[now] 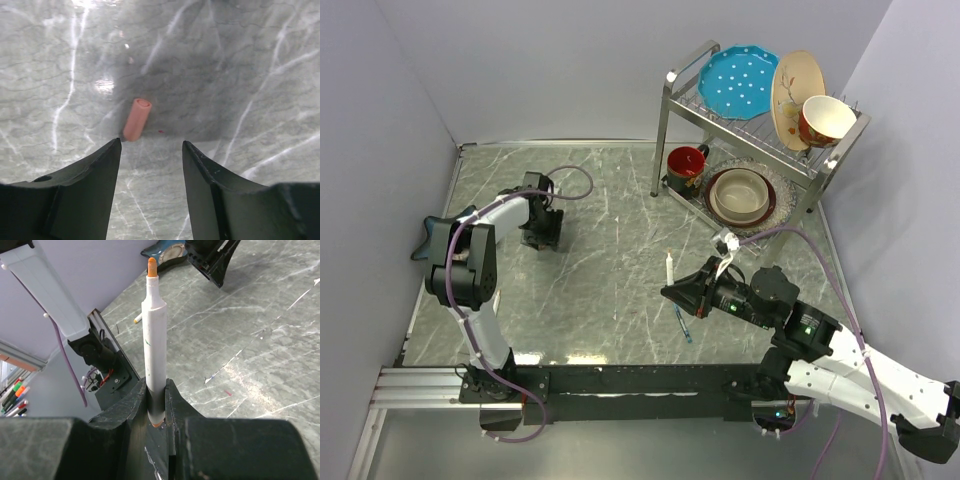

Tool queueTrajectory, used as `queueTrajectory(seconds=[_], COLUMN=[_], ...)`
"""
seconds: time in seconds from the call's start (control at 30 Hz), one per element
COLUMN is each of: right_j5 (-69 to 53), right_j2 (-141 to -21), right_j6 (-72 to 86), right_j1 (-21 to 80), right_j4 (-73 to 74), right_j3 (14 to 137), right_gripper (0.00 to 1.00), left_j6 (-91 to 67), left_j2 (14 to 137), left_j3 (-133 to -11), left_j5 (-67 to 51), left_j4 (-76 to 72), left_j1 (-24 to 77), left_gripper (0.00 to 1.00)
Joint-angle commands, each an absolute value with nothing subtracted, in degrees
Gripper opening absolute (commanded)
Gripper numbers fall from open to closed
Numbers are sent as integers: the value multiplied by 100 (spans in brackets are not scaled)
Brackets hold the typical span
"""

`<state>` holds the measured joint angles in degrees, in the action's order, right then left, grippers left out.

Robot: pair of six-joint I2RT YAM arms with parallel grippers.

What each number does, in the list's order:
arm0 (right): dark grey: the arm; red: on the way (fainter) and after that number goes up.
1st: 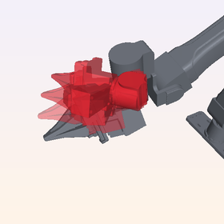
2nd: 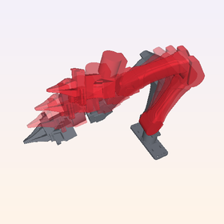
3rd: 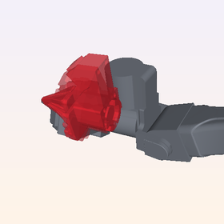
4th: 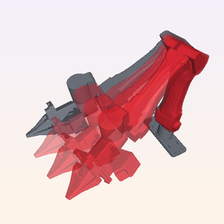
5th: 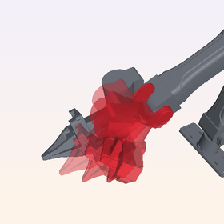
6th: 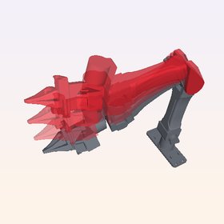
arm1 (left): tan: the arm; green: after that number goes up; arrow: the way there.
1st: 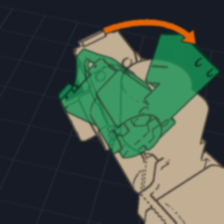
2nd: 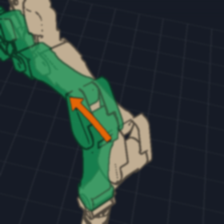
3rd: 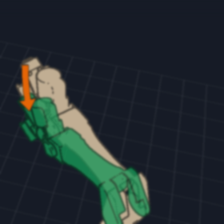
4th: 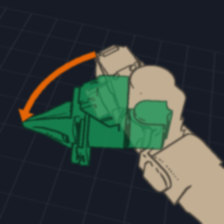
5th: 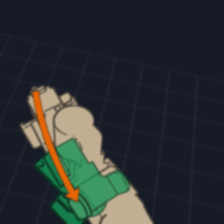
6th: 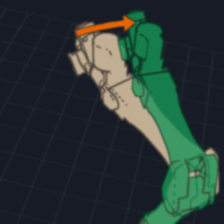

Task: Insert the pens into the pen caps

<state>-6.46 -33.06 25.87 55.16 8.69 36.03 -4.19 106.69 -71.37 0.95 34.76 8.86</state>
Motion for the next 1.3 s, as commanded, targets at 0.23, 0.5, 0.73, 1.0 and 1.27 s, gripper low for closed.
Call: queueTrajectory(seconds=[0.23,0.5,0.73,1.0,1.27], right_j5=[-571,-527,-510,-422,-597], right_j2=[-3305,-3243,-3191,-3304,-3717], right_j6=[2540,2522,2549,2645,2962], right_j1=[5537,5546,5537,5537,5537], right_j4=[800,861,888,844,554], right_j3=[3647,3691,3683,3639,3375], right_gripper=[0,0,0,0,0], left_j6=[-343,-316,-501,-1544,-2776], left_j2=[11030,11197,11232,10733,8645], left_j3=[-7567,-7638,-7489,-6988,-5433], left_j5=[457,413,510,255,-780], left_j4=[3366,3348,3463,3358,1936], left_j1=[888,879,1002,1230,1380], left_gripper=[55,43,24,1,1])
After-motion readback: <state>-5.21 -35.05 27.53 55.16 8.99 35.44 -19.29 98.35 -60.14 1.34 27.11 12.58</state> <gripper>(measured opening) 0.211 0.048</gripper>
